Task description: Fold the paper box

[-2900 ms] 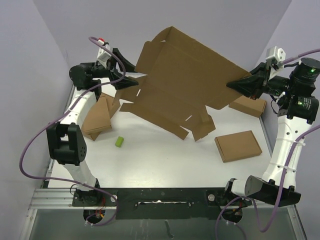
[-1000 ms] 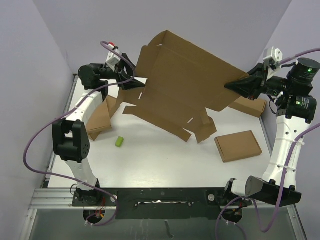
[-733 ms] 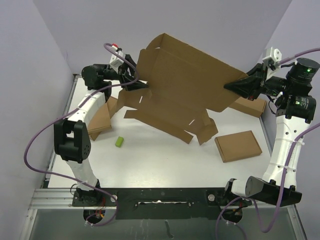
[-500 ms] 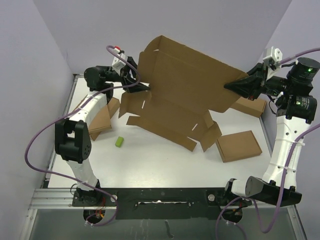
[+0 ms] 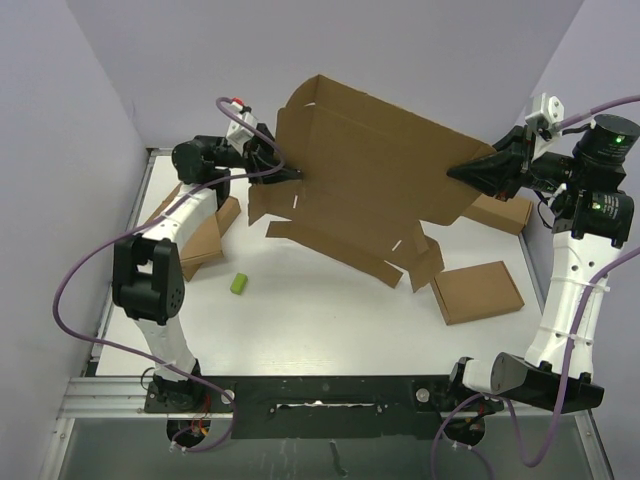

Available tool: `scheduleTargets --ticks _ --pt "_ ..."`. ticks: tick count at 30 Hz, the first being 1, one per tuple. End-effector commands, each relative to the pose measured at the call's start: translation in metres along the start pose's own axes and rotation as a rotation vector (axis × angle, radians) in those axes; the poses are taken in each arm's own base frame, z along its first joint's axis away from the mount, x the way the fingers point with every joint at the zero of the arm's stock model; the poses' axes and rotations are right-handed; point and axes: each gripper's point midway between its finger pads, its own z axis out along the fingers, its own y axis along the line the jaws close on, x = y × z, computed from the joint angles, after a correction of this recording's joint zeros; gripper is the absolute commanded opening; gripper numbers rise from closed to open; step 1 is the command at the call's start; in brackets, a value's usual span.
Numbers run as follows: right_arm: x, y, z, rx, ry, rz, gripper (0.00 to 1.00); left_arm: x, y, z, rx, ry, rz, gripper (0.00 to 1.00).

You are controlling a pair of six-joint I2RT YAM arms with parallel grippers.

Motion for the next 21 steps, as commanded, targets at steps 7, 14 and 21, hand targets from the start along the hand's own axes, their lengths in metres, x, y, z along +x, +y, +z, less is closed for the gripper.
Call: scheduleTargets --ticks 7,14,21 --pt "-0.027 0.048 0.0 -0.221 -0.07 -0.064 0.0 0.004 0.004 0.014 0.006 -0.044 0.002 0.07" --pt "-0.025 0.047 0.0 -0.22 -0.069 -0.064 0.0 -0.007 0.008 0.01 -0.027 -0.082 0.016 0.32" --pt "-0.022 0.044 0.0 -0.218 -0.069 -0.054 0.0 -0.022 0.01 -0.034 -0.14 -0.092 0.054 0.6"
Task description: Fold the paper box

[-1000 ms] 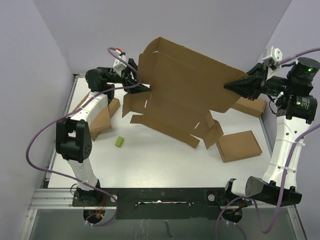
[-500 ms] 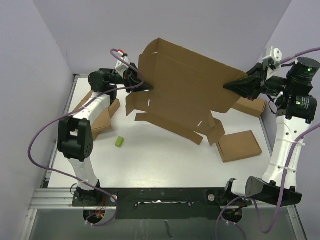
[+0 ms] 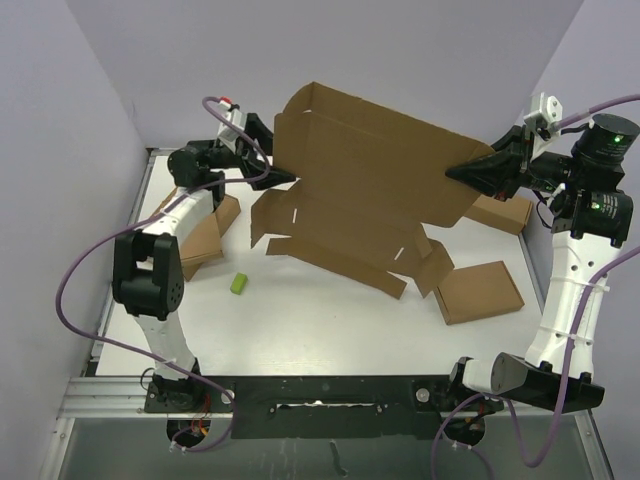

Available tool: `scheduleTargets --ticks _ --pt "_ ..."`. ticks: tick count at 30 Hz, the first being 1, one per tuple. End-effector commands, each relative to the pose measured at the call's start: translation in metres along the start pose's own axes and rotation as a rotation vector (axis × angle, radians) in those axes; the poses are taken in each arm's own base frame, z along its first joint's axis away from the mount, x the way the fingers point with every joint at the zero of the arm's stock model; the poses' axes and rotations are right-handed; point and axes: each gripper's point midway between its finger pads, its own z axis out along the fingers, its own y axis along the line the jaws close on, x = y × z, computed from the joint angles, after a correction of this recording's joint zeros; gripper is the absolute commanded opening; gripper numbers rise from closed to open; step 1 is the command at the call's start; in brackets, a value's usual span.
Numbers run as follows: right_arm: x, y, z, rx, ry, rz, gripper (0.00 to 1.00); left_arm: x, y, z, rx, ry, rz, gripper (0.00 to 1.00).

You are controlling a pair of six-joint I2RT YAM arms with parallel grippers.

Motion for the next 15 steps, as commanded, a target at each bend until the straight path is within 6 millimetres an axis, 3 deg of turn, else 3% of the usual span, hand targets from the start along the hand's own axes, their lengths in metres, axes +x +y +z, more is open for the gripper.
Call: scheduleTargets --ticks 1,4,8,15 --pt "-0.022 0.042 -0.001 -0.212 -0.068 -0.058 0.0 -0.028 -0.003 -0.033 -0.089 -0.027 0.088 0.62" --pt "-0.021 0.041 -0.001 -0.212 -0.068 -0.056 0.0 -0.03 -0.005 -0.052 -0.126 -0.004 0.1 0.66" --pt "-0.021 0.041 -0.001 -0.213 -0.068 -0.054 0.0 -0.019 0.0 -0.072 -0.162 0.028 0.074 0.67" --pt "-0.022 0.042 -0.001 -0.212 -0.067 -0.056 0.0 -0.003 0.003 -0.05 -0.098 0.032 0.049 0.66"
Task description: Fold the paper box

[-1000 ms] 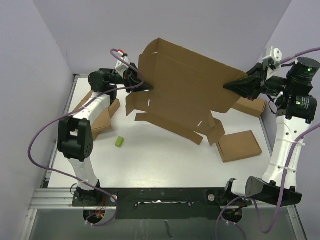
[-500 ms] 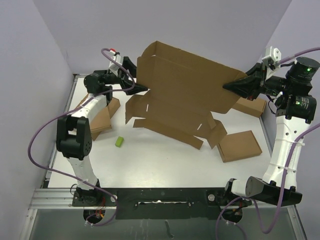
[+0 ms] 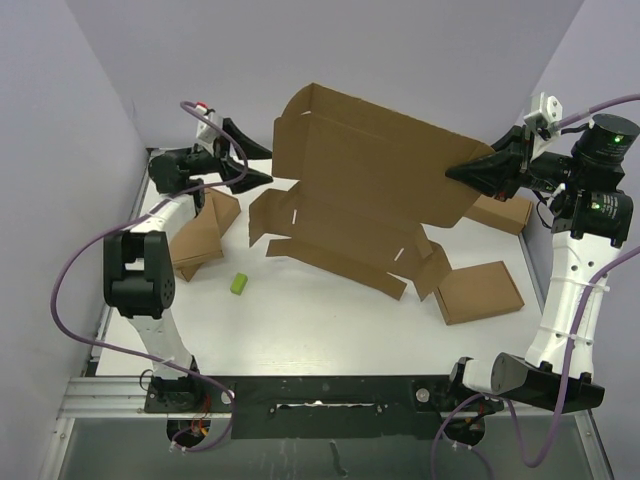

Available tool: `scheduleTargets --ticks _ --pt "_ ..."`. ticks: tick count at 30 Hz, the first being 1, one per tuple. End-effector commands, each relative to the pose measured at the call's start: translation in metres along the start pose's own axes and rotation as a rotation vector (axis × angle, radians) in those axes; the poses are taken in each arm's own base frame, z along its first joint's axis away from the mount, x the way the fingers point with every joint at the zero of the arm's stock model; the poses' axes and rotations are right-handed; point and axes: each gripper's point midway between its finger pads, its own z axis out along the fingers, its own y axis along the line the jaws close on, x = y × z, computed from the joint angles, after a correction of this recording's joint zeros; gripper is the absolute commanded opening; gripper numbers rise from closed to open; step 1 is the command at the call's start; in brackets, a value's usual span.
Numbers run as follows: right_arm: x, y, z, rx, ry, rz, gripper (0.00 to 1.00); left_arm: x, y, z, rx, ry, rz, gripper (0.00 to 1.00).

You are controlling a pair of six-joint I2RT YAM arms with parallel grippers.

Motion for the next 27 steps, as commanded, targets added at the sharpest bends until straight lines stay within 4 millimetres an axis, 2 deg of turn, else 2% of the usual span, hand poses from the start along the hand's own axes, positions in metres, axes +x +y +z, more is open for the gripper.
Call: scheduleTargets --ticks 1,14,22,24,27 --pt "-0.022 0.042 -0.001 -0.213 -0.067 -0.062 0.0 -0.024 -0.03 0.024 0.093 0.008 0.128 0.66" --pt "-0.024 0.045 -0.001 -0.217 -0.067 -0.07 0.0 -0.008 -0.051 0.06 0.202 0.023 0.085 0.66" --pt "-0.024 0.042 -0.001 -0.211 -0.064 -0.07 0.0 -0.004 -0.055 0.068 0.226 0.029 0.062 0.66" --pt "-0.024 0.043 0.0 -0.213 -0.064 -0.07 0.0 -0.001 -0.057 0.072 0.237 0.029 0.059 0.64" --pt "-0.025 0.043 0.0 -0.215 -0.065 -0.071 0.0 0.005 -0.058 0.079 0.253 0.028 0.05 0.55"
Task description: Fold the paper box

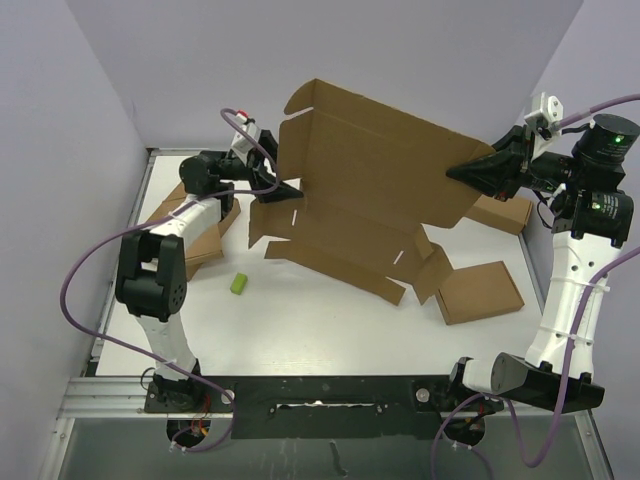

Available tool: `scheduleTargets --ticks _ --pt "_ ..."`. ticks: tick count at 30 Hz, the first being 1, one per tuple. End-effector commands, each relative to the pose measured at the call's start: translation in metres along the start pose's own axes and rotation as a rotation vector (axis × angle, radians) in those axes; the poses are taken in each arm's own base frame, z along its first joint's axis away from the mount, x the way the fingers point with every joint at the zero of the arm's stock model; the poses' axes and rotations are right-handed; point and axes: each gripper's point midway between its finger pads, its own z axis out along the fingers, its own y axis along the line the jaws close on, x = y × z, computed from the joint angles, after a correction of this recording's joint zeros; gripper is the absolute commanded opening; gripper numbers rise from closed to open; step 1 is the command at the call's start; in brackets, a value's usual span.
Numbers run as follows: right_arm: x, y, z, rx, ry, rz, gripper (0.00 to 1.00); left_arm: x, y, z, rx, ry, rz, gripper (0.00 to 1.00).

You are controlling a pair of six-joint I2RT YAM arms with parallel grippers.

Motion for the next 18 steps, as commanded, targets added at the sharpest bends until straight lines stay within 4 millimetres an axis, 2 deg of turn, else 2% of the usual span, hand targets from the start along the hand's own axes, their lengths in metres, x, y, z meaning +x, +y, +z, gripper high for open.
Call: scheduleTargets --ticks 1,6,10,11,18 --pt "-0.024 0.043 0.0 -0.216 -0.065 -0.075 0.0 -0.008 -0.005 0.018 0.055 0.005 0.063 0.51" --pt "-0.024 0.045 0.0 -0.217 -0.065 -0.076 0.0 -0.006 -0.004 0.028 0.075 0.0 0.059 0.32" --pt "-0.024 0.045 0.0 -0.219 -0.066 -0.077 0.0 -0.008 -0.003 0.027 0.071 -0.002 0.059 0.04" --pt "-0.024 0.044 0.0 -0.218 -0.065 -0.075 0.0 -0.008 -0.002 0.025 0.068 -0.001 0.059 0.0" --pt "-0.023 0.042 0.0 -0.215 -0.064 -0.075 0.0 -0.012 0.0 0.02 0.052 -0.008 0.066 0.0"
